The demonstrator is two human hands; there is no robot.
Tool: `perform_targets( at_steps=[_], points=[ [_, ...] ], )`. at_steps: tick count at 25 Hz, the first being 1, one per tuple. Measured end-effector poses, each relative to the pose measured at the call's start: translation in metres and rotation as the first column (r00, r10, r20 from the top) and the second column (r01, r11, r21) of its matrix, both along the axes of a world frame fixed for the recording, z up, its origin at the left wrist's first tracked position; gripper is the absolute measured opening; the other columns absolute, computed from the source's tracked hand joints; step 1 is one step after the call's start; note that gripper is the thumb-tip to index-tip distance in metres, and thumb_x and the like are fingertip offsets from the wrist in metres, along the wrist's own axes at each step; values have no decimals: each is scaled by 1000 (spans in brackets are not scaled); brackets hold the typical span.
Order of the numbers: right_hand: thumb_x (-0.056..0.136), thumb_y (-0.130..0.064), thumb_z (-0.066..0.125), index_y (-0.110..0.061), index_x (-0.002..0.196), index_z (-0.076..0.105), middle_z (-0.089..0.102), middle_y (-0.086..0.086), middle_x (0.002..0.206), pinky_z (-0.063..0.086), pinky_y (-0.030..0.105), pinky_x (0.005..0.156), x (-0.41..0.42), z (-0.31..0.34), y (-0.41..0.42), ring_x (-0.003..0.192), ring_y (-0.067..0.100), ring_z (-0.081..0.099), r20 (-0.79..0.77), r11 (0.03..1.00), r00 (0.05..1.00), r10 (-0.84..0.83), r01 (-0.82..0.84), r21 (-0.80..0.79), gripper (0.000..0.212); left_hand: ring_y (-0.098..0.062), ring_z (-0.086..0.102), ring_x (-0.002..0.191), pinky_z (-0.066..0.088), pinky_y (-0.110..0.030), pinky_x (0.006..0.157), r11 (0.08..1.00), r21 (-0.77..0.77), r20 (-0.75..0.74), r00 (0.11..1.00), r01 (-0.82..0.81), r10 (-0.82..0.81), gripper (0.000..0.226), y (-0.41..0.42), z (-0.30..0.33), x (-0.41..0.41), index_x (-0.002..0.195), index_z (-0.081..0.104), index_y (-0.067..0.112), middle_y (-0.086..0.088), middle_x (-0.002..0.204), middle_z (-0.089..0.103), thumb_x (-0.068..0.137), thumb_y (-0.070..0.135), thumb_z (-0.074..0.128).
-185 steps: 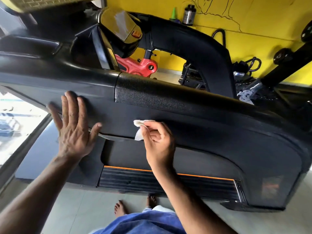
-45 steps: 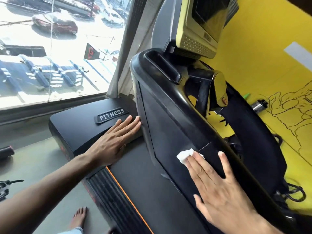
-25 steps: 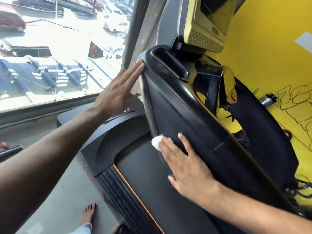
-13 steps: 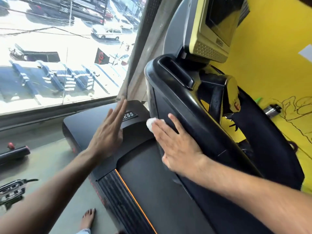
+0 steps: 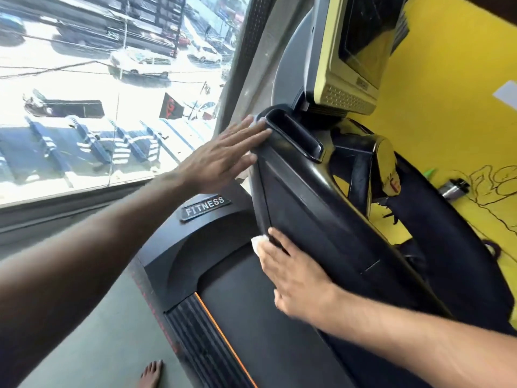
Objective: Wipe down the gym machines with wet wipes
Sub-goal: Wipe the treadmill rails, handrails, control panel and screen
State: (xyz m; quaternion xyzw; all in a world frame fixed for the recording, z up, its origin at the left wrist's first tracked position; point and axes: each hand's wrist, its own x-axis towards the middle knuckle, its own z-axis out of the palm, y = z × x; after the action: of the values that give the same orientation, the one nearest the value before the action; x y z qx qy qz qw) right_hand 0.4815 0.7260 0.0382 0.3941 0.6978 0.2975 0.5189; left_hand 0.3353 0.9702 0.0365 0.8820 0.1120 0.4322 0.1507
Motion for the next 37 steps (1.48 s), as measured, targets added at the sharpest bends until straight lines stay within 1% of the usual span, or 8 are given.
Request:
perform_targets(
  at_steps=[3, 11, 16, 20, 26, 29, 34, 37],
  points=[
    [107, -42, 18, 10, 156, -5, -11, 28, 166, -44, 69, 91, 5, -8, -13, 153, 42, -20, -20, 998, 1000, -16, 15, -53, 75, -24, 10, 160, 20, -53, 127, 999, 22, -8, 1000, 26, -25, 55, 10, 1, 19, 159, 35, 10, -10, 168, 26, 111, 37, 32],
    [108, -27, 19, 9, 157, -4, -14, 27, 167, -29, 72, 107, -17, 31, 33, 153, 45, -19, -157, 946, 987, 39, 14, 324, 65, -19, 25, 156, 24, -45, 127, 988, -149, 173, 985, 48, -22, 43, -12, 3, 23, 150, 50, 11, -3, 160, 42, 112, 22, 34],
    [97, 2, 38, 2, 129, 64, 60, 17, 139, 24, 52, 125, 24, 21, -32, 139, 33, 50, -466, 889, 847, 257, -18, 458, 42, -18, 18, 158, 23, -48, 127, 980, -180, 125, 986, -85, 109, 49, -26, 6, 30, 151, 51, 18, -1, 163, 38, 112, 39, 28],
    [93, 8, 55, 0, 108, 74, 72, 9, 104, 46, 38, 111, 24, 35, -44, 102, 24, 71, -578, 830, 693, 430, -53, 555, 26, -17, 4, 160, 15, -53, 128, 990, -109, 84, 991, -92, 101, 51, -28, 10, 29, 155, 46, 18, 1, 167, 31, 112, 39, 27],
    [101, 1, 51, -5, 126, 65, 67, 8, 121, 52, 39, 100, 3, 98, -18, 116, 28, 62, -741, 780, 525, 419, 210, 590, 30, -21, 5, 160, 13, -61, 126, 993, -59, 108, 989, -98, 104, 54, -53, 15, 43, 156, 43, 14, -1, 166, 33, 113, 40, 22],
    [100, -6, 33, -9, 152, 45, 44, 11, 158, 40, 42, 117, -2, 83, -4, 143, 29, 44, -808, 736, 536, 245, 439, 515, 54, -20, 6, 160, 1, -51, 129, 995, -23, 66, 993, -95, 97, 62, -67, 21, 51, 157, 42, 13, 0, 167, 31, 112, 47, 16],
    [98, -37, 52, -9, 164, 12, 12, 12, 171, 15, 46, 127, 4, 46, -83, 158, 27, 13, -829, 536, 555, 59, 683, 496, 82, -18, 15, 159, 5, -57, 127, 976, 211, -81, 995, -43, 62, 68, -106, 39, 77, 157, 42, 15, -1, 168, 28, 110, 55, 14],
    [91, -51, 61, -3, 162, 17, 20, 17, 168, 20, 53, 125, 14, 38, -149, 155, 32, 22, -849, 331, 528, 4, 801, 499, 97, -21, 23, 157, 16, -56, 126, 935, 355, -98, 995, 2, 35, 66, -135, 53, 100, 156, 44, 15, -6, 167, 32, 111, 54, 15]
  ],
)
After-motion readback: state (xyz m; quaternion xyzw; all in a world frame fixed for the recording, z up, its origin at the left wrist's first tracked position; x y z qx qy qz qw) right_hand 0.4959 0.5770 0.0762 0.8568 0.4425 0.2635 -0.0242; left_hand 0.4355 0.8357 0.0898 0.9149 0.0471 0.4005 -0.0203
